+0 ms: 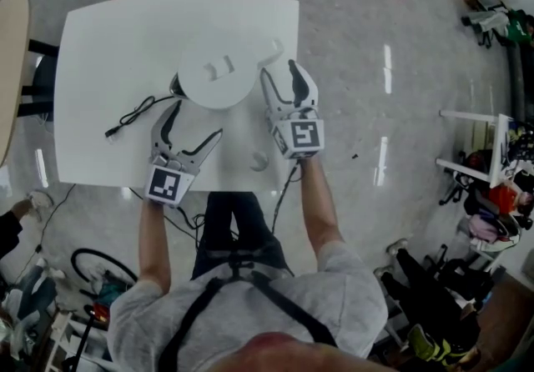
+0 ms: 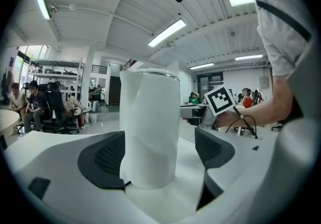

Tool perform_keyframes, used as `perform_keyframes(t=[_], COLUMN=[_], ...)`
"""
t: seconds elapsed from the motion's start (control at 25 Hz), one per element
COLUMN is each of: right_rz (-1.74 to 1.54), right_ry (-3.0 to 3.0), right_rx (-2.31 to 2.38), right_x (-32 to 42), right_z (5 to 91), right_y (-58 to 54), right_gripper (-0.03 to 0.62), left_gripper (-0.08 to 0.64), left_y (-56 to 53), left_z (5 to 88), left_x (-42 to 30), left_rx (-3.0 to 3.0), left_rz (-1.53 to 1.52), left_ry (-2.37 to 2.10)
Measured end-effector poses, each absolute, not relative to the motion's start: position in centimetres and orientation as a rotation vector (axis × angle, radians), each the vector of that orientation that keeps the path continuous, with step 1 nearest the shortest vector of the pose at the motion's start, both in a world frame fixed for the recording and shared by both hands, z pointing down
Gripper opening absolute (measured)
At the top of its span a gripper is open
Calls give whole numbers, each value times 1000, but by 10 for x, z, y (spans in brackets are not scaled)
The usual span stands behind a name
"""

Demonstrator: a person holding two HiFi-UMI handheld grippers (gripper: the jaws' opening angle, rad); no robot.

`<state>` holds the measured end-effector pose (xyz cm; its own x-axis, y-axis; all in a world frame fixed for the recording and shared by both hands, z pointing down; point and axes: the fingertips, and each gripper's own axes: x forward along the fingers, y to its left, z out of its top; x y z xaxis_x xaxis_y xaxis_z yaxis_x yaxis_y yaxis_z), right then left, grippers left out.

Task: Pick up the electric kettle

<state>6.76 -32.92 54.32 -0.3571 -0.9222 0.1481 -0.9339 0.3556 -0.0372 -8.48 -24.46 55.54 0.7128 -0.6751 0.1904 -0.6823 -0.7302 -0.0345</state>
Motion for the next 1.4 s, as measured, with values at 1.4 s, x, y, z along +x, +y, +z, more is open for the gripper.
perform_keyframes(t=[1.4], right_rz=[142], right_ry=[-2540], right_rx=[1698], right_x=[49], right_z=[544], right_y=[-399], right_gripper=[259], left_gripper=[434], left_y=[-275], left_z=[547], left_x=[-71], left_rx=[2934], left_rz=[310], left_ry=[-1079])
